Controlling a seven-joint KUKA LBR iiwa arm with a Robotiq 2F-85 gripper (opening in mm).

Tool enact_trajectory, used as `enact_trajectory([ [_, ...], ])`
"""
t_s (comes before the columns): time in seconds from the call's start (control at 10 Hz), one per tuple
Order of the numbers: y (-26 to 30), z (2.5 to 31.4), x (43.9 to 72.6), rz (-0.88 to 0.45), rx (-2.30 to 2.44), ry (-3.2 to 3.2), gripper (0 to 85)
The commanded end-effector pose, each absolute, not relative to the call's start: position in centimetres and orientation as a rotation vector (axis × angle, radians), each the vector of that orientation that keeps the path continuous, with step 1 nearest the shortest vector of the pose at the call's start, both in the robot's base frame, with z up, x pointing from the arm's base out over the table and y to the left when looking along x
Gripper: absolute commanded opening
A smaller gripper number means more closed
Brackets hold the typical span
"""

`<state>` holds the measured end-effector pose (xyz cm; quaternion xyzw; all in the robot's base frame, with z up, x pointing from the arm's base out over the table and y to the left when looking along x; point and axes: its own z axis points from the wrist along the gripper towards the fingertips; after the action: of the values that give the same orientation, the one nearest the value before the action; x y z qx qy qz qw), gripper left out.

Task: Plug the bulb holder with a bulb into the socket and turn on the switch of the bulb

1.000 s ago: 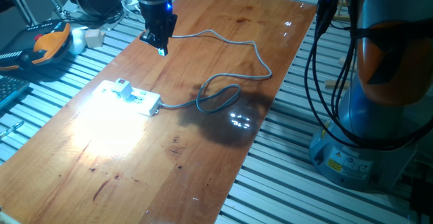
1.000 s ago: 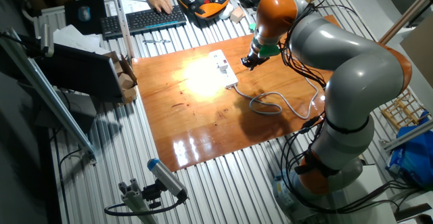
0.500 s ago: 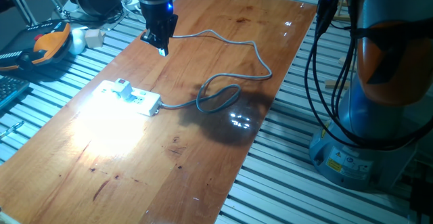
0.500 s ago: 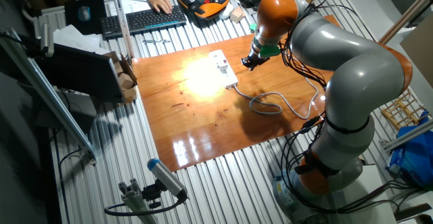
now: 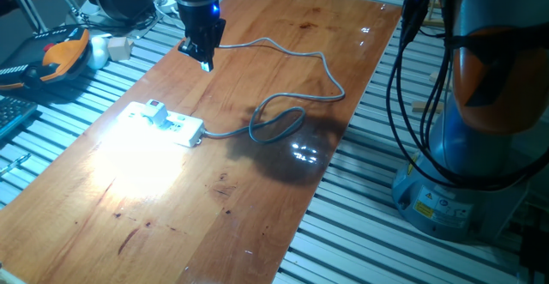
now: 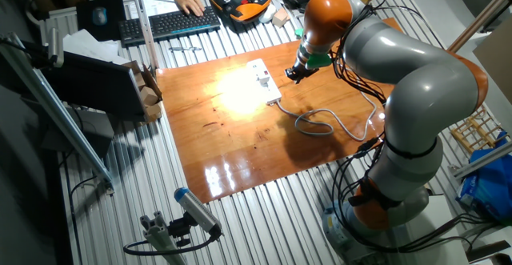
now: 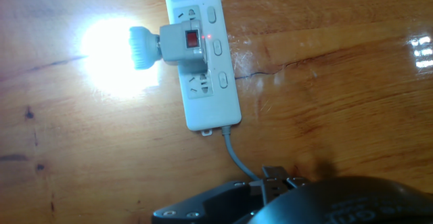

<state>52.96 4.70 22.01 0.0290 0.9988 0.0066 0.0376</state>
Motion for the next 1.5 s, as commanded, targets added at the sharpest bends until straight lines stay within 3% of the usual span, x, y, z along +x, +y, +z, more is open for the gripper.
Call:
enact_trajectory([
  [0.0, 4.70, 22.01, 52.94, 0.020, 0.089, 3.065, 0.0],
  [1.4, 4.98, 22.09, 52.93, 0.011, 0.112, 3.072, 0.0],
])
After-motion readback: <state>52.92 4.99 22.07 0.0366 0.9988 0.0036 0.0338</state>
